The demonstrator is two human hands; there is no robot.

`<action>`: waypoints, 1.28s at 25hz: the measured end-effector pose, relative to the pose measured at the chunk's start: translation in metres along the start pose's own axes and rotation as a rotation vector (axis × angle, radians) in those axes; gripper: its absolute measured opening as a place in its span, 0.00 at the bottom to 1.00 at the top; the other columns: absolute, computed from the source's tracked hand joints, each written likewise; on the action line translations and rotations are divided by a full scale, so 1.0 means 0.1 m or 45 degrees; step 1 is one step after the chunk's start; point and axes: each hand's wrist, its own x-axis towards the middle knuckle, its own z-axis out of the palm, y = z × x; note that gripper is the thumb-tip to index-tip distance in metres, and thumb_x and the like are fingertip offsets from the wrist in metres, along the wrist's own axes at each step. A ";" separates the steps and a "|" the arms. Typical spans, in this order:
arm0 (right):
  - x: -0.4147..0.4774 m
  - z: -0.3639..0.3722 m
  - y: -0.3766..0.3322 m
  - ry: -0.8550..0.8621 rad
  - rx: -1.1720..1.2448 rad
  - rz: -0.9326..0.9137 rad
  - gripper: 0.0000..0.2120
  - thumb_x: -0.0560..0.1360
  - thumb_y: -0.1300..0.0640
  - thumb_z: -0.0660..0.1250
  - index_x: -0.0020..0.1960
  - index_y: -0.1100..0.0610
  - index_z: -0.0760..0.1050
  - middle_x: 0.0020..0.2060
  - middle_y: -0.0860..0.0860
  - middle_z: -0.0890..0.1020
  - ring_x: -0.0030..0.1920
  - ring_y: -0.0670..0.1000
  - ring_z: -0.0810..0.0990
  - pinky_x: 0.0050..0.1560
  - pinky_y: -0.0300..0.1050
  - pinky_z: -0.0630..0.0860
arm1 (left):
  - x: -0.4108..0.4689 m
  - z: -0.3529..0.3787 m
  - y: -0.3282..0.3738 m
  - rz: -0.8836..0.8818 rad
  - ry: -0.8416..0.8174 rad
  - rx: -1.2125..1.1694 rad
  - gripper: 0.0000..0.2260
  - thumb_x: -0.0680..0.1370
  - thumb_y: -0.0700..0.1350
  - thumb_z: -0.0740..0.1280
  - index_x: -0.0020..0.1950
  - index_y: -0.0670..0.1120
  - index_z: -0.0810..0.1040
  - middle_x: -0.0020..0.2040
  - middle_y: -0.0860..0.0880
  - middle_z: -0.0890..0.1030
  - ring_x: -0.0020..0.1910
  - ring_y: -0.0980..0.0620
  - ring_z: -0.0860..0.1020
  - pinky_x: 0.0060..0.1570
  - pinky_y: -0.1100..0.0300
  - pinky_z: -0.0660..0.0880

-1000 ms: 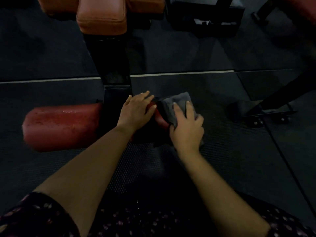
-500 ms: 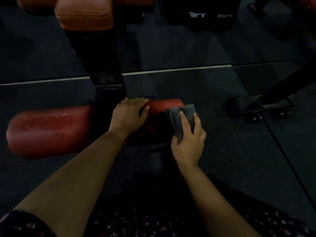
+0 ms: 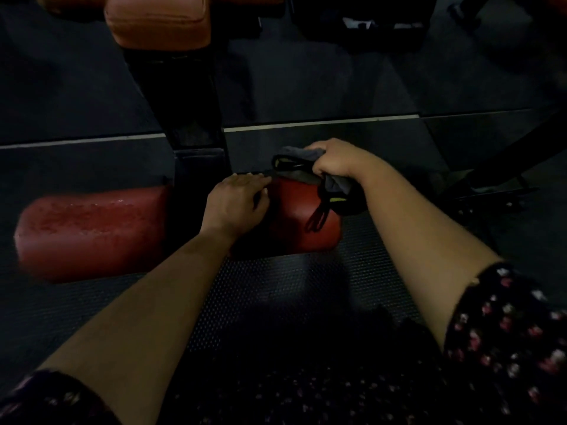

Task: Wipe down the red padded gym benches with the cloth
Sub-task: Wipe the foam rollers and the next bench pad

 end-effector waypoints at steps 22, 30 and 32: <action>-0.98 1.78 0.50 1.059 1.497 0.466 0.29 0.69 0.63 0.67 0.69 0.53 0.72 0.59 0.52 0.79 0.58 0.52 0.78 0.64 0.48 0.73 | 0.01 -0.04 0.04 -0.037 -0.064 0.038 0.25 0.77 0.53 0.51 0.62 0.45 0.82 0.60 0.43 0.82 0.60 0.43 0.80 0.63 0.47 0.74; -0.97 1.69 0.68 0.617 1.468 0.754 0.21 0.63 0.60 0.66 0.56 0.49 0.78 0.45 0.52 0.83 0.46 0.55 0.82 0.54 0.52 0.80 | 0.00 -0.04 0.04 -0.043 -0.052 0.046 0.23 0.77 0.52 0.53 0.64 0.46 0.81 0.62 0.45 0.81 0.62 0.45 0.79 0.65 0.47 0.72; -1.03 1.66 0.62 0.727 1.401 0.620 0.24 0.69 0.64 0.66 0.63 0.46 0.76 0.49 0.47 0.82 0.49 0.50 0.80 0.56 0.45 0.76 | 0.00 -0.03 0.05 -0.050 -0.046 0.047 0.21 0.78 0.50 0.56 0.64 0.46 0.81 0.62 0.45 0.81 0.62 0.44 0.79 0.65 0.46 0.72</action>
